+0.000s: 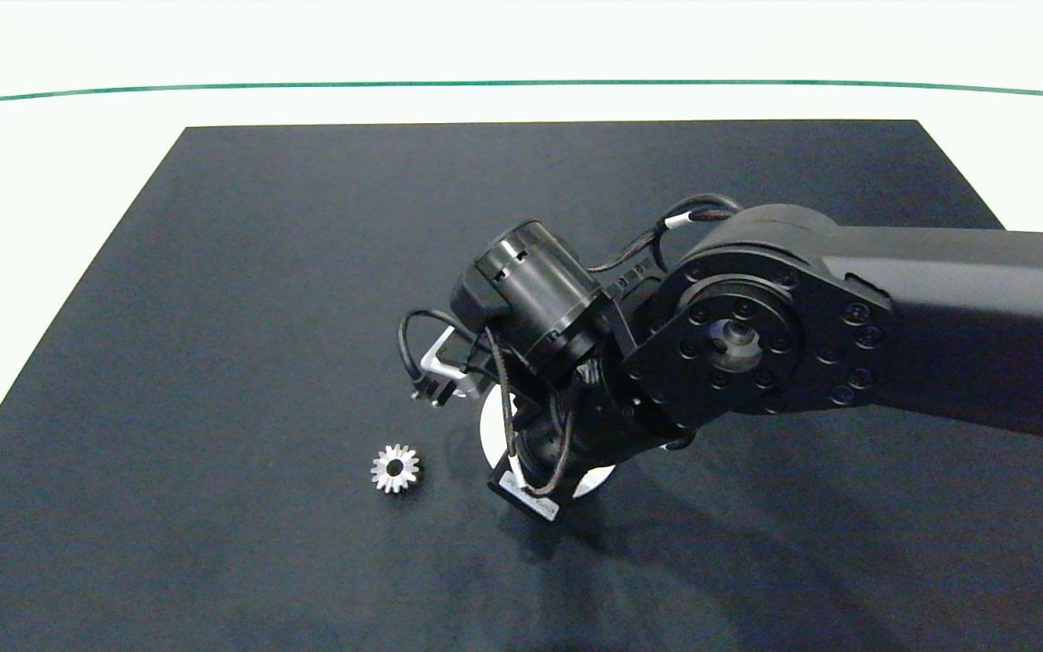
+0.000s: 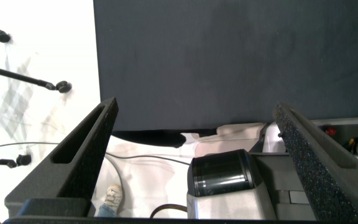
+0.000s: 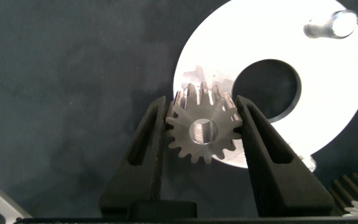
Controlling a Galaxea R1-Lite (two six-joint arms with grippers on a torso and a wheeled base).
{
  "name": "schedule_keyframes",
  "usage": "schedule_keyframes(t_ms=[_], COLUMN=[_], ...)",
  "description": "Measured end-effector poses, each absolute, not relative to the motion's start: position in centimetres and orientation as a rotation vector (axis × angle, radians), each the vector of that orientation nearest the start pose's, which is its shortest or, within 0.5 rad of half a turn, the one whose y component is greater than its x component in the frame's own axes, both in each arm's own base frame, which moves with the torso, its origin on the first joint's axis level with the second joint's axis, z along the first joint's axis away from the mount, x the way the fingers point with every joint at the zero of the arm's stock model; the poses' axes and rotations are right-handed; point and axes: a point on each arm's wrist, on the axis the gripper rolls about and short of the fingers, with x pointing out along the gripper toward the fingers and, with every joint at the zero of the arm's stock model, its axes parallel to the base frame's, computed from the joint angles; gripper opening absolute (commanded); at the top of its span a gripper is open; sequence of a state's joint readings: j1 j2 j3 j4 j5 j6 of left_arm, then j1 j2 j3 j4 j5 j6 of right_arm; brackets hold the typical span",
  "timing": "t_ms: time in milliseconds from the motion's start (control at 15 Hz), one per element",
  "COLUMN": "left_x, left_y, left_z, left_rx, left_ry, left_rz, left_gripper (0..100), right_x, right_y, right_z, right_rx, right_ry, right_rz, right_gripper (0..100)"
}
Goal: Install three planetary gears onto the carrier pins
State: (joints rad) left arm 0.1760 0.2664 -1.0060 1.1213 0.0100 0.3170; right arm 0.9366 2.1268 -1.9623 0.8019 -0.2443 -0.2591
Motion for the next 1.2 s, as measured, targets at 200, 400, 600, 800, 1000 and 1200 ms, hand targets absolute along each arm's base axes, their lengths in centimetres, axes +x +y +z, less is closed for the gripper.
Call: schedule_keyframes(t_ms=[200,400,600,800,1000,1200], left_x=[-11.44,-11.43,-11.42,-11.45,-11.48,-11.49], left_y=[-2.01,-2.01,-2.00,-2.01,-2.02,-2.02], left_z=[21.44,21.42,21.41,21.40,21.41,21.41], left_rx=[0.281,0.281,0.281,0.281,0.281,0.281], left_ry=[0.406,0.407,0.408,0.407,0.406,0.405], left_rz=[0.122,0.122,0.121,0.122,0.122,0.123], left_gripper=[100,100,100,100,100,100], right_x=[24.33,24.12,24.10,24.12,24.16,24.15], right_y=[32.18,32.52,32.68,32.66,32.63,32.64], right_z=[21.55,21.20,21.04,21.05,21.03,21.03], right_rx=[-0.783,-0.791,-0.795,-0.794,-0.794,-0.794], right_ry=[0.739,0.745,0.747,0.747,0.747,0.747], right_rz=[0.748,0.757,0.759,0.758,0.758,0.758], right_gripper=[25,25,25,100,100,100])
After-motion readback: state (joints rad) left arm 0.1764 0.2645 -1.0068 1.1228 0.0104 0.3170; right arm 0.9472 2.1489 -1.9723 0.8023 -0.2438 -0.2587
